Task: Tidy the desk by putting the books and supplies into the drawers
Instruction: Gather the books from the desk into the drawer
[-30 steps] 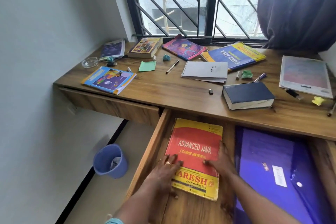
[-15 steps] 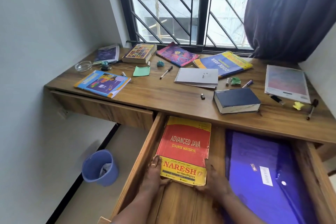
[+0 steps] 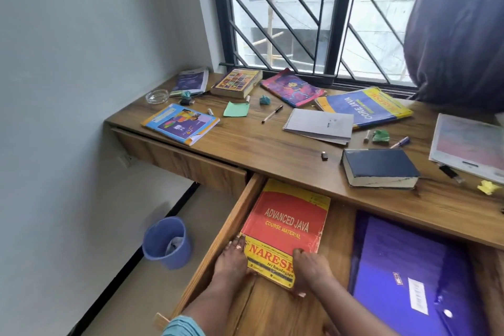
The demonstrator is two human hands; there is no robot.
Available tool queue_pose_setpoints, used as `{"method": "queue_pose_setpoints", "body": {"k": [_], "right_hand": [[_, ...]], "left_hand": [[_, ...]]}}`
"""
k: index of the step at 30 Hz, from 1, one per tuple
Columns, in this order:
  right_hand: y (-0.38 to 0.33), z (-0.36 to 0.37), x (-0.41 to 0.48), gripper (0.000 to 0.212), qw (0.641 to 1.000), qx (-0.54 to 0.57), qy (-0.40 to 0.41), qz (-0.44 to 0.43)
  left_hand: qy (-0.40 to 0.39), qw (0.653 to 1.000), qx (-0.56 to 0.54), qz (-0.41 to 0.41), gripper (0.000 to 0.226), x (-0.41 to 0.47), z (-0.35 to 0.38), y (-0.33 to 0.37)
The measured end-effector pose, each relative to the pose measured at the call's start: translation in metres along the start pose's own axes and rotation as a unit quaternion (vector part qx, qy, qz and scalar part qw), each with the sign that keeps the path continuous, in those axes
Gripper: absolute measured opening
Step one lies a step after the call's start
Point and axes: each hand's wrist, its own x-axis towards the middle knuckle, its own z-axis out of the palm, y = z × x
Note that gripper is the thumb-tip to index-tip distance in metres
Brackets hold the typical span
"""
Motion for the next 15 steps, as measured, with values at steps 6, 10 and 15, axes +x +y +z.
{"method": "queue_pose_setpoints", "body": {"k": [6,10,15], "right_hand": [[-0.023,-0.013,0.012,0.104,0.979,0.087,-0.114,0.142],[-0.046,-0.052,0.020,0.080,0.976,0.059,-0.132,0.160],[-0.106,-0.119,0.036,0.041,0.979,0.107,-0.001,0.173]], "left_hand": [[-0.045,0.995,0.087,0.005,0.062,-0.005,-0.026,0.011],[-0.026,0.988,0.119,0.091,0.033,-0.004,-0.066,0.013],[0.146,0.964,0.067,0.213,0.032,-0.003,-0.111,-0.024]]}}
